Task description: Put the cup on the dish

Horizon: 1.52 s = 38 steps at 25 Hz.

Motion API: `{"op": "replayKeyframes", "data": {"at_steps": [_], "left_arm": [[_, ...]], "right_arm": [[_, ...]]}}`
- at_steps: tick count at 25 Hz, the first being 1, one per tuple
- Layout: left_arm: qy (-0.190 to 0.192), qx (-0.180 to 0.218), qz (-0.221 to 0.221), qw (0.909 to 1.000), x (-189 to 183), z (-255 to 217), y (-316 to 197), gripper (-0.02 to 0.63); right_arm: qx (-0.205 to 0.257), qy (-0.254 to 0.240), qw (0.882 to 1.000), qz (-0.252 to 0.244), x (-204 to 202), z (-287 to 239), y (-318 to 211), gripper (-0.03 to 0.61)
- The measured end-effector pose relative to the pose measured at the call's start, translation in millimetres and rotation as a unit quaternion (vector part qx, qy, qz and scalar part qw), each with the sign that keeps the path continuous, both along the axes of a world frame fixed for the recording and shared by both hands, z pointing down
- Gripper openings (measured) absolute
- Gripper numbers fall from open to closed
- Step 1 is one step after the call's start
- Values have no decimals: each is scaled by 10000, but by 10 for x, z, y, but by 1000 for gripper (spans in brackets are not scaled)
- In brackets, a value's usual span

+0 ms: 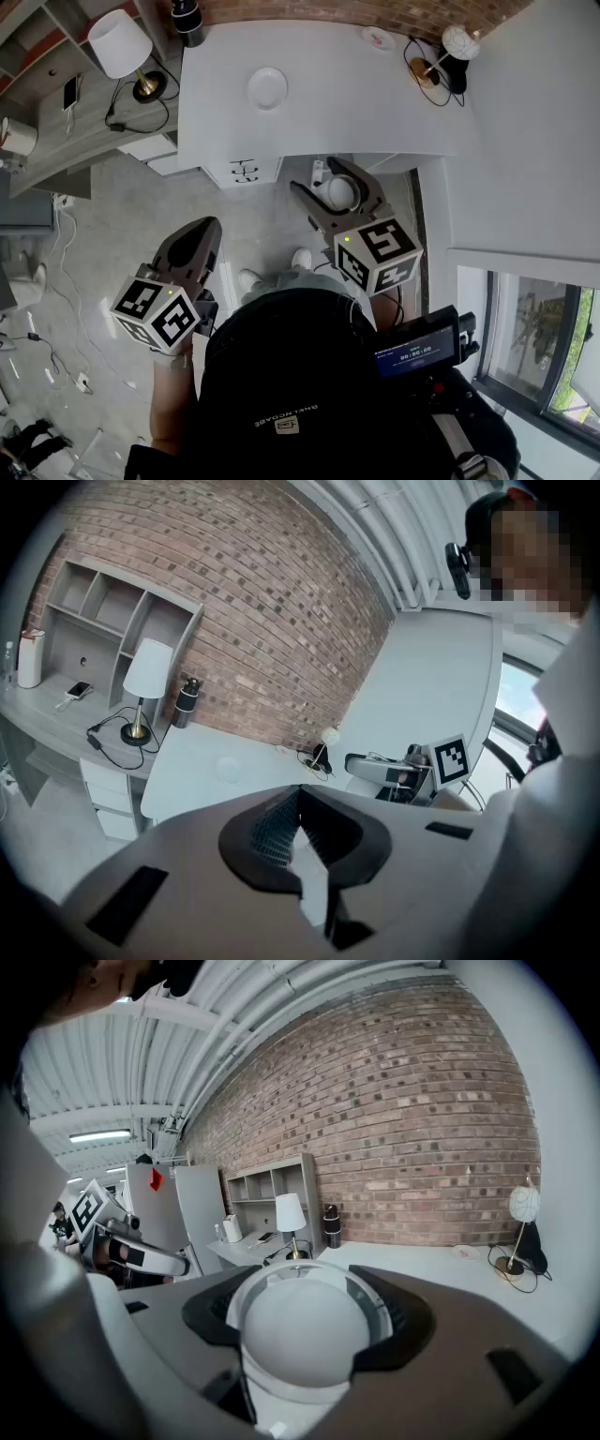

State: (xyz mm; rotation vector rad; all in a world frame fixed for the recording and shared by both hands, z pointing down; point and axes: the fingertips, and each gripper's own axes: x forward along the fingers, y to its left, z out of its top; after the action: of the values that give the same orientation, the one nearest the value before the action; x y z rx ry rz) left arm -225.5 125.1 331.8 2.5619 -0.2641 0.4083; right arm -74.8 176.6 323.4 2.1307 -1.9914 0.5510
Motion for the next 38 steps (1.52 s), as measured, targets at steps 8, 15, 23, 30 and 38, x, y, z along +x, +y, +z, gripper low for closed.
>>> {"op": "replayKeyframes", "data": {"at_steps": [8,15,23,30,38], "left_arm": [[100,-101,-44,9999,110,-53,154,6],[-125,-42,-22,9999,258,5,320,6],[-240,88,-193,9995,352,-9,305,6],[-305,160,-226,9991,497,-13,350,6],[-382,179,-234,9988,750,20,531,6]], "right_arm": [[124,70,9999,-44,66,-91,156,290],[313,-350,9989,-23,225,-103,239,290],[474,-611,9970,5,390,-59,238,290],[555,-667,9962,-39,529,-55,289,290],[614,-809,9948,-15,789,4,449,290]]}}
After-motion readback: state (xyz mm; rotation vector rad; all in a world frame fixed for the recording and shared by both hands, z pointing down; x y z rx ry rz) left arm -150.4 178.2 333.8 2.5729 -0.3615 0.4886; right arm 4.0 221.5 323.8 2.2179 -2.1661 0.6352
